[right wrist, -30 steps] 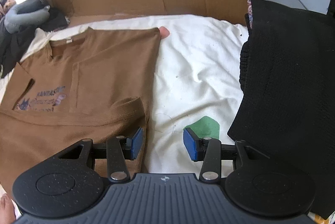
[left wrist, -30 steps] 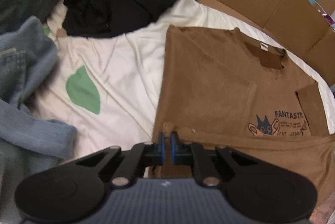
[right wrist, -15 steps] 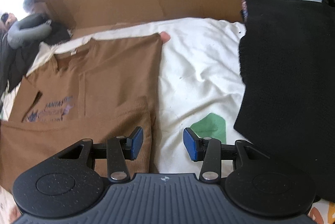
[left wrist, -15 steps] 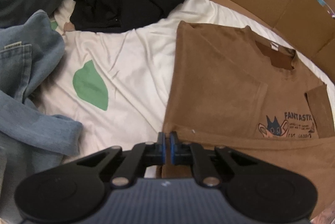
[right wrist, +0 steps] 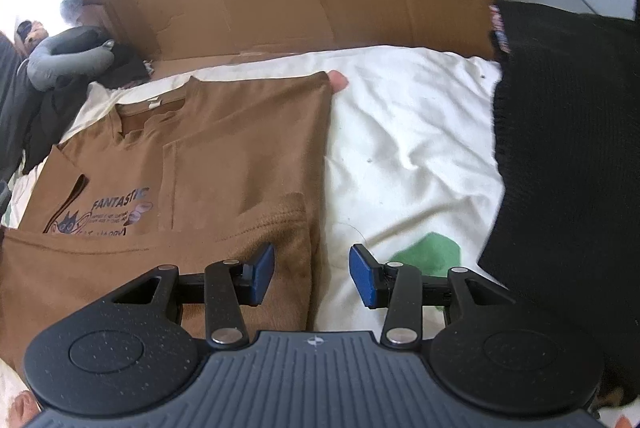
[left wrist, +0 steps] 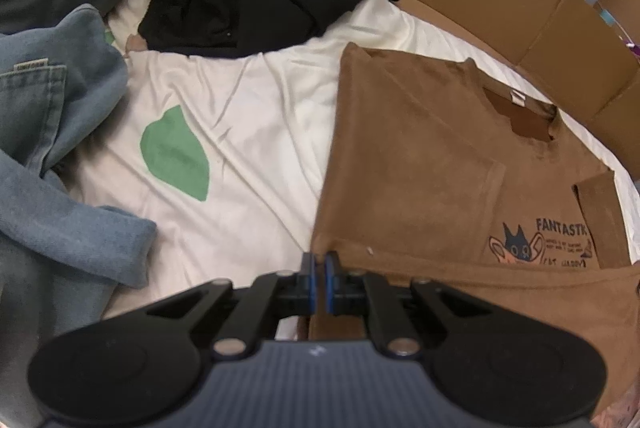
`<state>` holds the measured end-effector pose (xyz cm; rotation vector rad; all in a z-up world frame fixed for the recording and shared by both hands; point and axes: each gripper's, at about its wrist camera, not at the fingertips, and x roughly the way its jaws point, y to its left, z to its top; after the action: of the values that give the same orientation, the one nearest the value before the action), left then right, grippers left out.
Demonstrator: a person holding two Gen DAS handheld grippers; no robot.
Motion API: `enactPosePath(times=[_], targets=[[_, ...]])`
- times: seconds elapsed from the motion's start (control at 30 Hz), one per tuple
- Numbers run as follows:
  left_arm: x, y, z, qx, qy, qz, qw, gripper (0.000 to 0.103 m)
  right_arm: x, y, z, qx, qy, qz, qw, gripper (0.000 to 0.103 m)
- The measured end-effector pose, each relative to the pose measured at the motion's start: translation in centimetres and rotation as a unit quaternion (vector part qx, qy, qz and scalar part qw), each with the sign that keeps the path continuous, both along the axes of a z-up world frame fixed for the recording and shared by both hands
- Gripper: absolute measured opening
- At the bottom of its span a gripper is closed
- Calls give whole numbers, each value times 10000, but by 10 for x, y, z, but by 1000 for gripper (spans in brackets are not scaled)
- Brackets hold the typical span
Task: Fold clothes
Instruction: 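Grasp the t-shirt hem with the left tool while the right tool grasps beside it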
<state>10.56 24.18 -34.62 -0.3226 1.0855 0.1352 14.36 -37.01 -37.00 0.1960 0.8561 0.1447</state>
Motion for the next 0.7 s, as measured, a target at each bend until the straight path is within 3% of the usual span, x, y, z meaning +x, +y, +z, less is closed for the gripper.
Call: enactPosePath(times=[0.1, 0.3, 0.43, 0.5, 0.7], targets=[[-1, 0, 0, -9, -31, 5, 10000, 5, 10, 2, 0, -59, 1, 99, 9999, 41], [-3, -1, -2, -39, -44, -16, 10000, 5, 27, 3, -5, 79, 255, 181, 9995, 41], [-4, -2, -3, -59, -48, -33, 10000, 5, 38, 4, -8, 170, 425, 236, 9987, 35], [-6, -2, -3, -59, -45, -34, 10000, 5, 42, 5, -9, 194, 486, 260, 9983, 24], [-9, -2, -3, -69, -59, -59, 9999, 5, 34, 6, -3, 72, 451, 306, 9985, 13]])
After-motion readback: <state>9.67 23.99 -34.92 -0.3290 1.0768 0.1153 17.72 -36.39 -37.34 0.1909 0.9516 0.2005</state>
